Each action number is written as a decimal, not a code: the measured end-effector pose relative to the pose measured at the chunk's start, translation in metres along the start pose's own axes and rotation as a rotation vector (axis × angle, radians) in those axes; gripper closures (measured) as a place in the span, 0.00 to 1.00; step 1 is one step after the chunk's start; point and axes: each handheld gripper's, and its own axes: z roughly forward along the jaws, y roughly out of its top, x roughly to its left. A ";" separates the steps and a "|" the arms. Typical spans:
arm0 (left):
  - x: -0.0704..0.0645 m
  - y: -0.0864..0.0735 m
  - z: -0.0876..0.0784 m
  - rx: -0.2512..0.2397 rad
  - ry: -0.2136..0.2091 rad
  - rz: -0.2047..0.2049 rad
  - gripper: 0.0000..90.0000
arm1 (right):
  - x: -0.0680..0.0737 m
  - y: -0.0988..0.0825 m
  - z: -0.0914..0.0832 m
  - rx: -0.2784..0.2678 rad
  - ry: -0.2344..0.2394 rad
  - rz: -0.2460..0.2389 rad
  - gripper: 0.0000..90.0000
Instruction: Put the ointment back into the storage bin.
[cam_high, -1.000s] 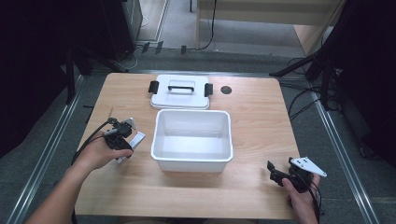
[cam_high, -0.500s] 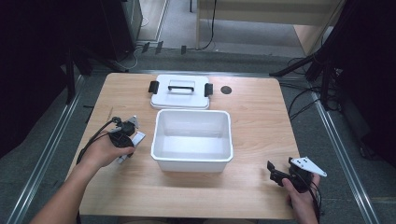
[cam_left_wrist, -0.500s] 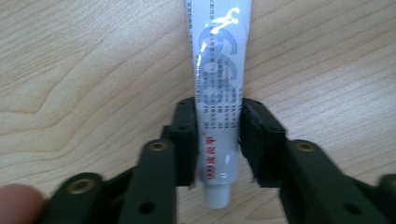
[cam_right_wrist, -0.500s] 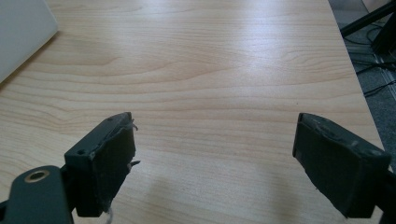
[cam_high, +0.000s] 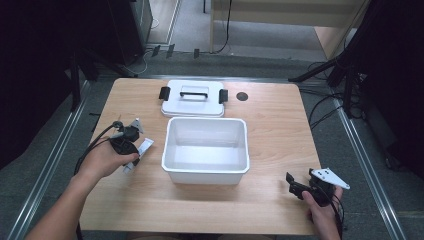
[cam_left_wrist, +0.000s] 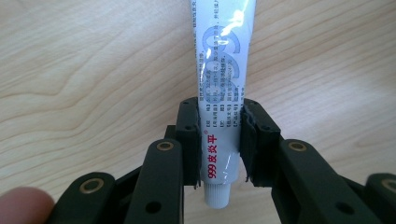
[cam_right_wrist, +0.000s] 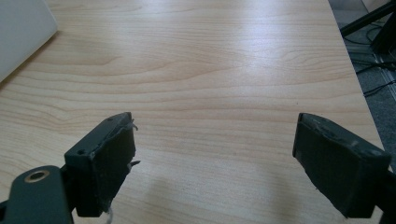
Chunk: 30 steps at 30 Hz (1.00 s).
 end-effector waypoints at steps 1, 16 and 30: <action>0.000 0.000 -0.005 -0.003 -0.001 0.004 0.80 | 0.000 0.000 0.000 0.001 -0.001 0.000 0.15; -0.006 -0.004 -0.064 -0.088 0.012 0.091 0.80 | 0.000 0.000 0.000 0.005 0.002 0.004 0.15; -0.028 -0.001 -0.105 -0.178 0.083 0.310 0.80 | 0.000 0.000 0.000 0.007 0.006 0.002 0.15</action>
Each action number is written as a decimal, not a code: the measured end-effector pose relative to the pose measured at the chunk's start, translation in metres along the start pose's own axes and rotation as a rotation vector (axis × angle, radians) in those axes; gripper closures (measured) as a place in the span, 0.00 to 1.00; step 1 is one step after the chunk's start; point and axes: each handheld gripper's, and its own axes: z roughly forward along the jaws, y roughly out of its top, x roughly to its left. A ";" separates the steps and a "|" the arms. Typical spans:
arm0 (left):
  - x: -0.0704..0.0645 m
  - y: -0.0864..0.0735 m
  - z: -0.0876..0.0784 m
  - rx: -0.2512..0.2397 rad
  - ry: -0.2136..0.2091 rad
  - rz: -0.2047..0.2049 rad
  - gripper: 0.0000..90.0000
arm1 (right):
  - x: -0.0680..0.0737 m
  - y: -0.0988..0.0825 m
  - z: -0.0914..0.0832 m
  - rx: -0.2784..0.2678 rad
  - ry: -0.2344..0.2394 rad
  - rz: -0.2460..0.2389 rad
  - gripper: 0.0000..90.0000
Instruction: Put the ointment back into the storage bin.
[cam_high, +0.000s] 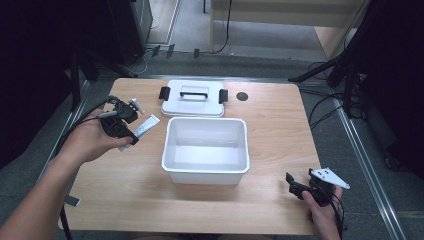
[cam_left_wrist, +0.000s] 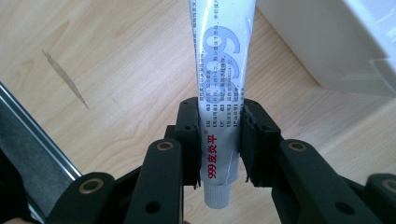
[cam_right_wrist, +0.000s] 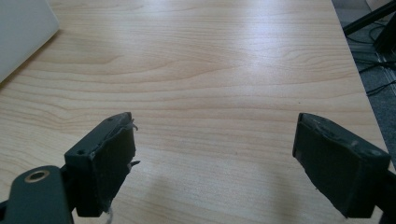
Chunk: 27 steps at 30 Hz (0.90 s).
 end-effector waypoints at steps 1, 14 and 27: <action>-0.002 0.001 -0.002 -0.011 0.003 0.012 0.80 | 0.000 0.000 0.000 0.000 0.000 0.000 0.15; -0.018 0.008 -0.018 -0.058 0.069 0.268 0.80 | 0.000 0.000 0.000 0.000 0.000 0.003 0.15; -0.031 0.021 -0.028 -0.068 0.021 0.369 0.80 | 0.000 0.000 0.000 0.001 0.002 0.004 0.15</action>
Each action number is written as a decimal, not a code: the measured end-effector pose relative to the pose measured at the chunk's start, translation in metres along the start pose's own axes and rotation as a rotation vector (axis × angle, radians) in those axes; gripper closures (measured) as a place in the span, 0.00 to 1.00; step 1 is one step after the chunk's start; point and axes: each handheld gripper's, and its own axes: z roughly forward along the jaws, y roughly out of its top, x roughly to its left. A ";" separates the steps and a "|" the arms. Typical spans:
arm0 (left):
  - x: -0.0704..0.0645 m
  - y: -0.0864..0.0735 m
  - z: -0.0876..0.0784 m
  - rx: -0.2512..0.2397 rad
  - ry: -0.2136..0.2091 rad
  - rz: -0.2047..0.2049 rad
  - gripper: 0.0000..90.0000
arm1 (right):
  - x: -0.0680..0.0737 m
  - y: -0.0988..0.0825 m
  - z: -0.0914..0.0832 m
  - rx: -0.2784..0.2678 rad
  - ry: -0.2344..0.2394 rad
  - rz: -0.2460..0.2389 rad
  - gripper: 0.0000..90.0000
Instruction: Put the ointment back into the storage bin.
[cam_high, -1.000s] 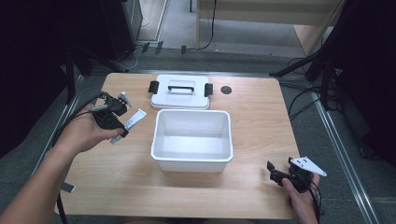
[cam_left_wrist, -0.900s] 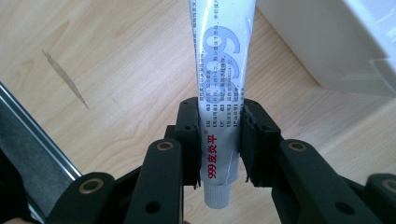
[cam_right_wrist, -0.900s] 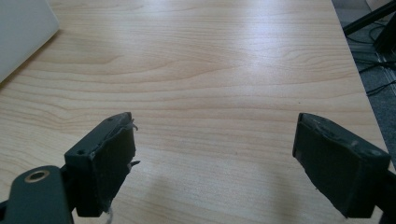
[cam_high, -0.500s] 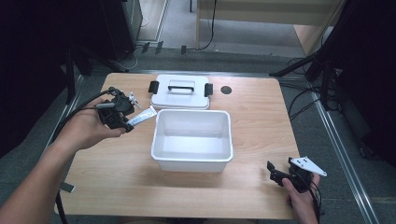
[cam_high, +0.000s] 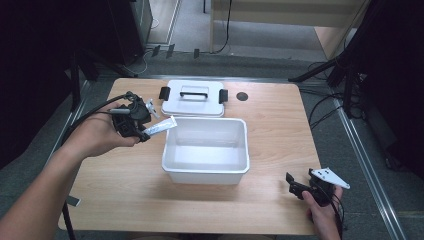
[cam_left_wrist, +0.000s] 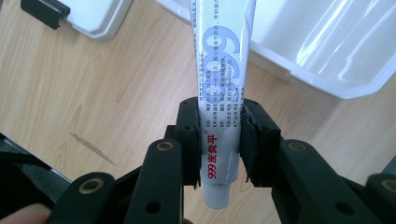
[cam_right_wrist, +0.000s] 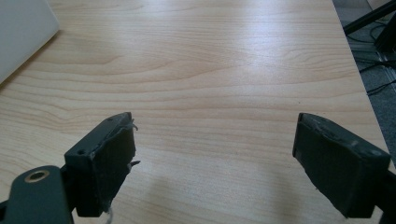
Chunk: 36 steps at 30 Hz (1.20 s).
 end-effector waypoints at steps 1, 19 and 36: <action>-0.001 0.004 -0.001 -0.008 -0.009 0.014 0.80 | 0.000 0.000 0.000 0.000 0.000 0.000 0.15; -0.019 0.039 0.001 -0.017 -0.044 0.112 0.80 | 0.000 0.000 0.000 -0.002 0.000 -0.002 0.15; -0.035 0.071 0.013 -0.029 -0.076 0.200 0.80 | 0.000 0.000 0.000 -0.001 0.002 -0.002 0.15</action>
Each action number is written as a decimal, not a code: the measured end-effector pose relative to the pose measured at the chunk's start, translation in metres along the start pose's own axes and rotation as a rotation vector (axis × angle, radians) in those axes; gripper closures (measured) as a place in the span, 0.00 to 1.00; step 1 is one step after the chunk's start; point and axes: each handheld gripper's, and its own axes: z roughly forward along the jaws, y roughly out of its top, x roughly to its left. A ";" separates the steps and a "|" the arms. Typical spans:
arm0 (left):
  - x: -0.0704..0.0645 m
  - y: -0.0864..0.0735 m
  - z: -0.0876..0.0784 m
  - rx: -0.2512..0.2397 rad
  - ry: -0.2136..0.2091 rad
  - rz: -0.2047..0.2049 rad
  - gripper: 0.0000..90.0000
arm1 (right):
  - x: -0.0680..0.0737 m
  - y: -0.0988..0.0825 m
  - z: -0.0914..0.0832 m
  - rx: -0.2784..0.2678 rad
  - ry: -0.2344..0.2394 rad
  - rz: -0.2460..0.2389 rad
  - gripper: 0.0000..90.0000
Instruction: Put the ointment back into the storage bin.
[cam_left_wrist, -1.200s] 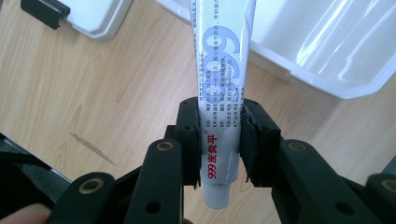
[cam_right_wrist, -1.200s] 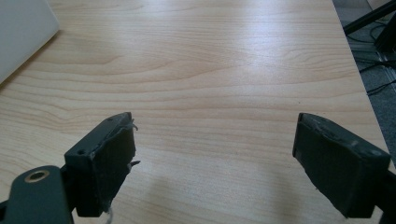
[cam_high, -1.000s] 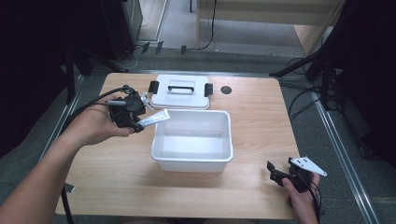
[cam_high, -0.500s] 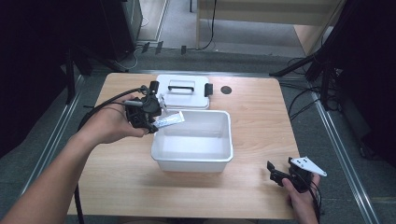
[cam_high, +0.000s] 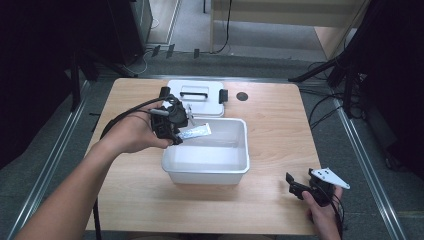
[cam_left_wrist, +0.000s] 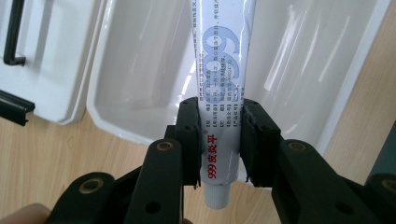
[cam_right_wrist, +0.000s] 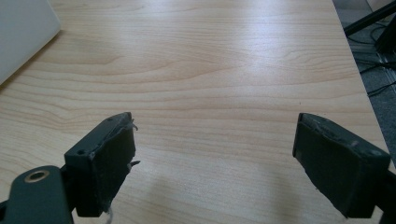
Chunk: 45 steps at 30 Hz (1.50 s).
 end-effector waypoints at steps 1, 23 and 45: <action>-0.001 0.002 0.002 0.000 -0.004 0.009 0.80 | 0.000 0.000 0.000 0.000 0.001 0.000 0.15; -0.006 0.006 0.037 0.020 -0.052 0.053 0.80 | 0.000 0.000 0.000 -0.001 0.003 -0.001 0.15; -0.012 -0.003 0.068 0.043 -0.108 0.056 0.80 | 0.000 0.000 0.000 -0.001 0.002 0.000 0.15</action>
